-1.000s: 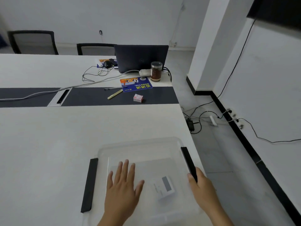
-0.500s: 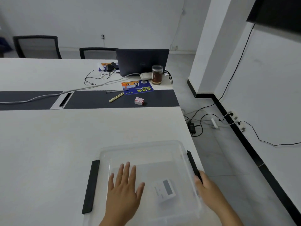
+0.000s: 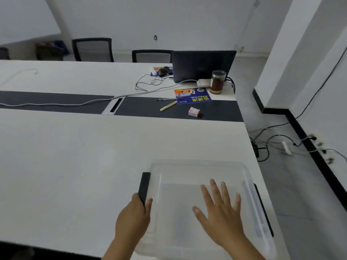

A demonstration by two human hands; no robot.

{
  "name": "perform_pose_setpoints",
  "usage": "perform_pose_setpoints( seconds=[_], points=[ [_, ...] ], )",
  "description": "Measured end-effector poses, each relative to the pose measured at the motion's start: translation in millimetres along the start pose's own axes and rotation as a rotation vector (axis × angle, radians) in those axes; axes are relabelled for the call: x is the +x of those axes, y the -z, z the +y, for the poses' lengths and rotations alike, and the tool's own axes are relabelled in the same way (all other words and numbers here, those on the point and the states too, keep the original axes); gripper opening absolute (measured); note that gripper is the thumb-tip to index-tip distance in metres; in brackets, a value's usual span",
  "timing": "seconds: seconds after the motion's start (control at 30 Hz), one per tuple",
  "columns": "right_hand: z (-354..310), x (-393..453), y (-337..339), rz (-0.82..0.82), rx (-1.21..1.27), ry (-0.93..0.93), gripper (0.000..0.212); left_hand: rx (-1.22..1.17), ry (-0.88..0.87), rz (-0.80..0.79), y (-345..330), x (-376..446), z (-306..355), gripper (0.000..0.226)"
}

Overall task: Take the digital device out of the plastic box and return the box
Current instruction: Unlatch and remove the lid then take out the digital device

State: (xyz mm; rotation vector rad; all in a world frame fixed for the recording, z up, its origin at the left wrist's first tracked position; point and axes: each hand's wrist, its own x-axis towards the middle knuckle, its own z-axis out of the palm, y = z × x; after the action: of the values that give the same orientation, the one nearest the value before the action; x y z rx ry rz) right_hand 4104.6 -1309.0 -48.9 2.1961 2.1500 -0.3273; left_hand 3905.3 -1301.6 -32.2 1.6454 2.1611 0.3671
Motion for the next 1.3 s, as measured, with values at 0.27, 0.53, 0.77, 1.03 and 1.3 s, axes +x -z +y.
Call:
perform_pose_setpoints(
  seconds=[0.27, 0.53, 0.77, 1.03, 1.3],
  points=[
    [-1.7, 0.5, -1.5, -0.079, 0.021, -0.028, 0.071, -0.196, 0.000, -0.064, 4.5, 8.6, -12.0, 0.033],
    [-2.6, -0.7, 7.4, 0.016, 0.007, -0.015, 0.081, -0.421, 0.230, -0.218, 11.5, 14.8, -21.5, 0.042],
    [52.6, -16.3, 27.0, 0.239, 0.258, -0.105, 0.055, -0.160, 0.079, 0.054, 9.5, -6.3, -5.9, 0.026],
    [84.1, -25.5, 12.7, 0.099, 0.384, -0.318, 0.034, -0.223, 0.104, 0.172, -2.0, -7.1, -1.5, 0.046],
    [69.7, -12.9, 55.6, 0.327, 0.481, -0.261, 0.068, -0.330, 0.140, 0.261, 12.0, -7.8, -4.9, 0.020]
  ],
)
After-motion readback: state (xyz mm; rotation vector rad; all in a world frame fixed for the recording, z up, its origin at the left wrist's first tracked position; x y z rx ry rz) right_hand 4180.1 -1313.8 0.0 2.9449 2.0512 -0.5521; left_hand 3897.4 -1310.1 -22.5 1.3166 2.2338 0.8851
